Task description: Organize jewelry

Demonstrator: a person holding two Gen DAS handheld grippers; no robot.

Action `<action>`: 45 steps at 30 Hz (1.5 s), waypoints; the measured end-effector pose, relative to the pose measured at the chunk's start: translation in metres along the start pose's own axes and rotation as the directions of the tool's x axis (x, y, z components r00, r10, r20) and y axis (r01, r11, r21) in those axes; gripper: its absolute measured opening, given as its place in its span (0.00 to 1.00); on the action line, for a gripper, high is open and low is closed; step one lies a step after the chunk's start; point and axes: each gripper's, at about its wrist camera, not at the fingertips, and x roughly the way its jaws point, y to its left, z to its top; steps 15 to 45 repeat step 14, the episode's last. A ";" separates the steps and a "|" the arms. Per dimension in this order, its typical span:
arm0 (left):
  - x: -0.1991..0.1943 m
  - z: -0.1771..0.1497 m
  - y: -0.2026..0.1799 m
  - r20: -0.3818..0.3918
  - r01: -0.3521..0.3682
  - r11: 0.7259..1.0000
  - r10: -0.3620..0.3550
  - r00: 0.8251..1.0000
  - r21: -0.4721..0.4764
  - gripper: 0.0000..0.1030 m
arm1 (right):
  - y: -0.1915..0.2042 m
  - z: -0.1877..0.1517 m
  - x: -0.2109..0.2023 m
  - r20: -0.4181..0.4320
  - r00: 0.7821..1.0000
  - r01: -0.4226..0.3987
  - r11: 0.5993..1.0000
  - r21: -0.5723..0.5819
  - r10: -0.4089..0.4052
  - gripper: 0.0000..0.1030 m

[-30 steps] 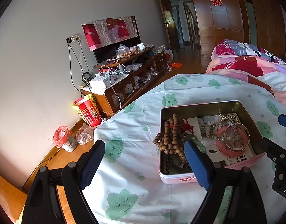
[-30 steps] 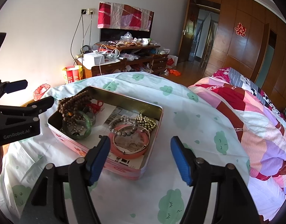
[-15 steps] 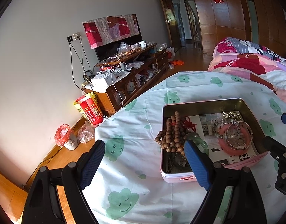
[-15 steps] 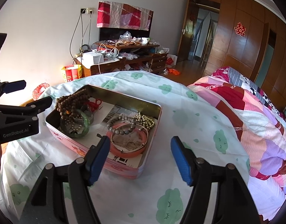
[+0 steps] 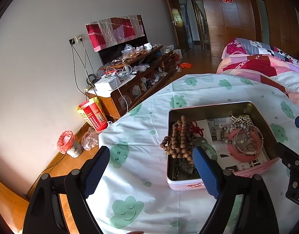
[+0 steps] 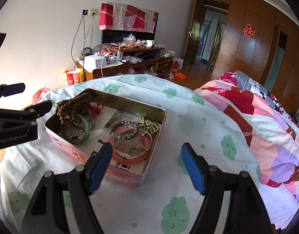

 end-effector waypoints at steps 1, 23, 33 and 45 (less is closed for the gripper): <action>0.000 0.000 0.000 -0.002 0.000 1.000 0.000 1.000 0.001 0.84 | 0.000 0.000 0.000 -0.001 1.000 0.000 1.000 0.000 0.000 0.73; -0.002 -0.003 -0.003 0.022 -0.019 0.999 0.019 1.000 0.027 0.84 | -0.010 -0.005 0.002 -0.001 1.000 0.016 1.000 0.012 -0.016 0.77; -0.002 -0.003 -0.003 0.022 -0.019 0.999 0.019 1.000 0.027 0.84 | -0.010 -0.005 0.002 -0.001 1.000 0.016 1.000 0.012 -0.016 0.77; -0.002 -0.003 -0.003 0.022 -0.019 0.999 0.019 1.000 0.027 0.84 | -0.010 -0.005 0.002 -0.001 1.000 0.016 1.000 0.012 -0.016 0.77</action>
